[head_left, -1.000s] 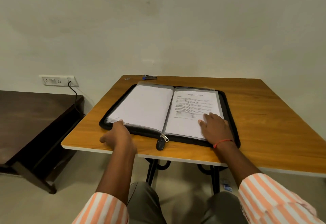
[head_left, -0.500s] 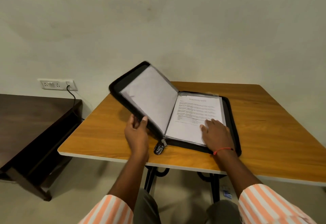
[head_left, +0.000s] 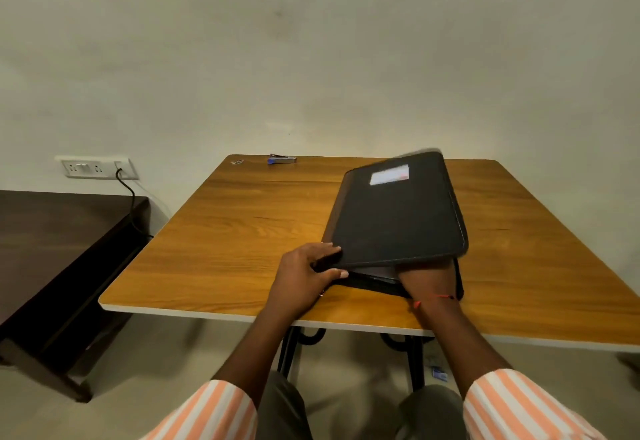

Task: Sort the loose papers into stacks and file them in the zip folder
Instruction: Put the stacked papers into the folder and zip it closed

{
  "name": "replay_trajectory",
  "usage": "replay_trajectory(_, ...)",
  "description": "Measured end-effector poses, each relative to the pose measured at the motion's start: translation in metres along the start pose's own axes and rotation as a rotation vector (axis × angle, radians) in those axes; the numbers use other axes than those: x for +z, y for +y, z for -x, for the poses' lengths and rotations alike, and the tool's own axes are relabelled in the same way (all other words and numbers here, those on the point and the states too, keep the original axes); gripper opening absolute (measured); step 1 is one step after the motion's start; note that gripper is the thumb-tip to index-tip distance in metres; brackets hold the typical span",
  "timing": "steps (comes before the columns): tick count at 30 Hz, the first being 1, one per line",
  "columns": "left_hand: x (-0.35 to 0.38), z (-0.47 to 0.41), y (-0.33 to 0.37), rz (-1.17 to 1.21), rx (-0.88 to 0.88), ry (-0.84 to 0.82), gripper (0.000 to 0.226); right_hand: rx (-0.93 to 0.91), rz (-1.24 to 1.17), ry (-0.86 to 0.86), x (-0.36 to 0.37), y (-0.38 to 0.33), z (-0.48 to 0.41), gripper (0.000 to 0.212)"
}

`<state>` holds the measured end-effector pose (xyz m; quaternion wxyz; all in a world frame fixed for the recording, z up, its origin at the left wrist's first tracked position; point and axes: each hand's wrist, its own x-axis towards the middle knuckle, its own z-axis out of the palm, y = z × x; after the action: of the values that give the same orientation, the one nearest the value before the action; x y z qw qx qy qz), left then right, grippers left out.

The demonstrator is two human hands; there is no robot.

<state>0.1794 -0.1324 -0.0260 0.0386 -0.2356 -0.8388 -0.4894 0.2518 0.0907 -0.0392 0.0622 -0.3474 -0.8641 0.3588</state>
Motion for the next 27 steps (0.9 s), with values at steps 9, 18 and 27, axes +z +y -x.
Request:
replay_trajectory(9, -0.023, -0.002, -0.014, 0.198, -0.08, -0.27, 0.067, -0.381, 0.15, 0.546, 0.014, 0.027, 0.075, 0.016)
replay_trajectory(18, -0.034, 0.001, -0.01, 0.458, -0.118, -0.477, 0.081, -0.622, 0.154, 0.189, 0.054, -0.032, 0.094, 0.02)
replay_trajectory(27, -0.027, -0.001, -0.021, 0.496, -0.149, -0.385, 0.081, -0.432, 0.273, 0.097, 0.068, -0.078, 0.111, 0.034)
